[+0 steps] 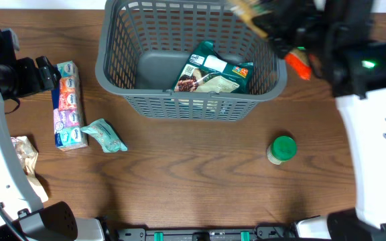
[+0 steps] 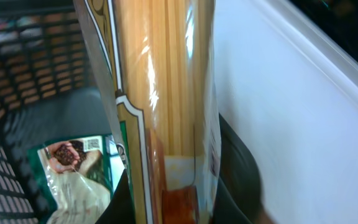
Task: Pack container
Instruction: 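Lift the spaghetti packet and lower it into the basket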
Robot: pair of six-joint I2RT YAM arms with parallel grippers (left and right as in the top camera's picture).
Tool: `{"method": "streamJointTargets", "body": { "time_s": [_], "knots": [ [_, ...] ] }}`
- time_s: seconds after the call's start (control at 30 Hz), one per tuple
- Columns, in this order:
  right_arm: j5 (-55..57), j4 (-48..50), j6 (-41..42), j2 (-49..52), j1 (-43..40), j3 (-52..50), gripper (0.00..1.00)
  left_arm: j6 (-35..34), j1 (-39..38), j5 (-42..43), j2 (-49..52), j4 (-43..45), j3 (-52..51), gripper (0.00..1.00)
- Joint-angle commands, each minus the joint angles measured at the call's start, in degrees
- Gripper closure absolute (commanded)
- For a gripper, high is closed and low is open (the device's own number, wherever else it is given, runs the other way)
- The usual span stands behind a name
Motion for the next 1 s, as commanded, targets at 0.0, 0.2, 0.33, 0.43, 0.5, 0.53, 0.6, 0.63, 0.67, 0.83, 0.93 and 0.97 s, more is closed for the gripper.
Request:
{"method": "streamJointTargets", "body": {
  "time_s": [0.0, 0.2, 0.33, 0.43, 0.5, 0.53, 0.6, 0.63, 0.67, 0.83, 0.93, 0.97],
  "knots": [
    [-1.0, 2.5, -10.1, 4.2, 3.2, 1.8, 0.99, 0.9, 0.2, 0.0, -0.8, -0.2, 0.0, 0.01],
    [-1.8, 3.1, -13.3, 15.7, 6.4, 1.8, 0.99, 0.9, 0.2, 0.0, -0.8, -0.4, 0.0, 0.01],
    [-3.8, 3.0, -13.3, 22.6, 7.8, 1.8, 0.99, 0.9, 0.2, 0.0, -0.8, -0.8, 0.0, 0.01],
    [-3.8, 2.6, -13.3, 26.5, 9.0, 1.8, 0.99, 0.9, 0.2, 0.0, -0.8, -0.8, 0.0, 0.01],
    [-3.8, 2.0, -13.3, 28.5, 9.7, 1.8, 0.99, 0.9, 0.2, -0.1, -0.8, -0.8, 0.0, 0.01],
    [-3.8, 1.8, -13.3, 29.0, 10.0, 1.8, 0.99, 0.9, 0.2, -0.1, -0.8, -0.8, 0.0, 0.01],
    [-3.8, 1.7, -13.3, 29.9, 10.4, 1.8, 0.99, 0.9, 0.2, 0.0, -0.8, -0.8, 0.0, 0.02],
    [-3.8, 1.7, -13.3, 30.3, 10.5, 1.8, 0.99, 0.9, 0.2, -0.1, -0.8, -0.9, 0.0, 0.01],
    [-3.8, 1.6, -13.0, 30.4, 10.5, 1.8, 0.99, 0.9, 0.2, 0.0, -0.8, -0.9, 0.0, 0.01],
    [-4.2, 1.6, -5.7, 29.0, 10.5, 2.0, 0.39, 0.9, 0.2, -0.1, -0.8, -1.3, 0.0, 0.02],
    [-7.7, 2.8, -1.7, 25.0, 10.5, 3.1, 0.39, 0.9, 0.2, -0.1, -0.8, -1.2, 0.0, 0.01],
    [-8.7, 4.3, -0.5, 23.7, 10.4, 3.5, 0.40, 1.0, 0.2, 0.0, -0.8, -1.2, 0.0, 0.01]
  ]
}}
